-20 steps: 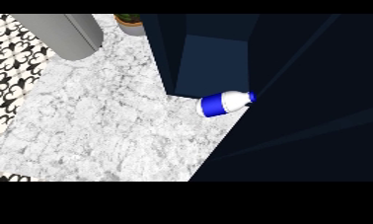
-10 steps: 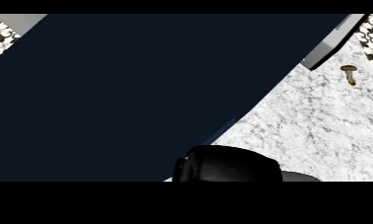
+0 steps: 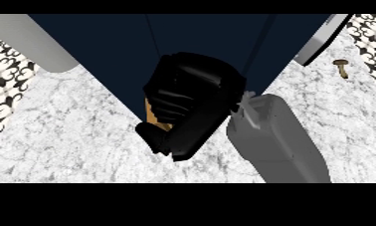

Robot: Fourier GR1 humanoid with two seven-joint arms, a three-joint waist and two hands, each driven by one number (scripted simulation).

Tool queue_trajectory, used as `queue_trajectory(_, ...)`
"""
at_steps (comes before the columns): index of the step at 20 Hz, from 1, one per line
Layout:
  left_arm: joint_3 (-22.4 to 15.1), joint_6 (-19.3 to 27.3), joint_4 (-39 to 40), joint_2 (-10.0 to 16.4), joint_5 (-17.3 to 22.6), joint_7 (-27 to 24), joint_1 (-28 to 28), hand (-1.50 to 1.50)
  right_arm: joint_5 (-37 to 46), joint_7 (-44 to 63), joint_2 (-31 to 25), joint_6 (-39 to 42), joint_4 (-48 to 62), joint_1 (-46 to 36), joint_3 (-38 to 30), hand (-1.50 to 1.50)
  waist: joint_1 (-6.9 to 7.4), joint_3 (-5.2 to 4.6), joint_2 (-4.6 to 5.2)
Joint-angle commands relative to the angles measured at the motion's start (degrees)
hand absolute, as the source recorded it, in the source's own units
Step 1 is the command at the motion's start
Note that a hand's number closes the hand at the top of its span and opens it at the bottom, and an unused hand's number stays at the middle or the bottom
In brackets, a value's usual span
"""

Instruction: Pick up the bottled water, place it into the cabinet and close the cabinet

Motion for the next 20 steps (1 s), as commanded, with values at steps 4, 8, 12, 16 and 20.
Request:
queue_trajectory(4,2.66,-3.19,-1.1,-3.25,-1.17,0.31,2.05,-1.5,4.46,-7.82,0.24,1.4,14.14,-7.87,-7.6,1.5,-0.84,0.02,0.18)
queue_trajectory(8,2.34,-2.9,-2.62,-4.55,-1.34,1.85,1.52,-1.5,9.29,-14.87,-1.72,10.06,18.16,-5.63,-7.64,1.5,-1.33,0.06,0.32)
queue_trajectory(12,3.51,-3.64,-0.05,-4.2,-0.72,2.77,0.2,-1.5,11.7,-16.43,-1.26,7.76,20.69,-10.8,-10.05,1.5,-1.41,0.01,0.33)
queue_trajectory(16,1.9,-3.46,-1.13,-6.27,-3.28,2.77,0.65,-1.5,12.66,-18.77,-2.05,6.08,21.01,-14.81,-13.27,-1.5,-0.98,-0.03,0.3)
queue_trajectory(20,2.79,-2.59,-2.75,-5.6,-2.46,3.79,0.3,-1.5,16.81,-21.44,-2.62,3.0,22.85,-17.56,-13.49,-1.5,-0.47,-0.01,0.42)
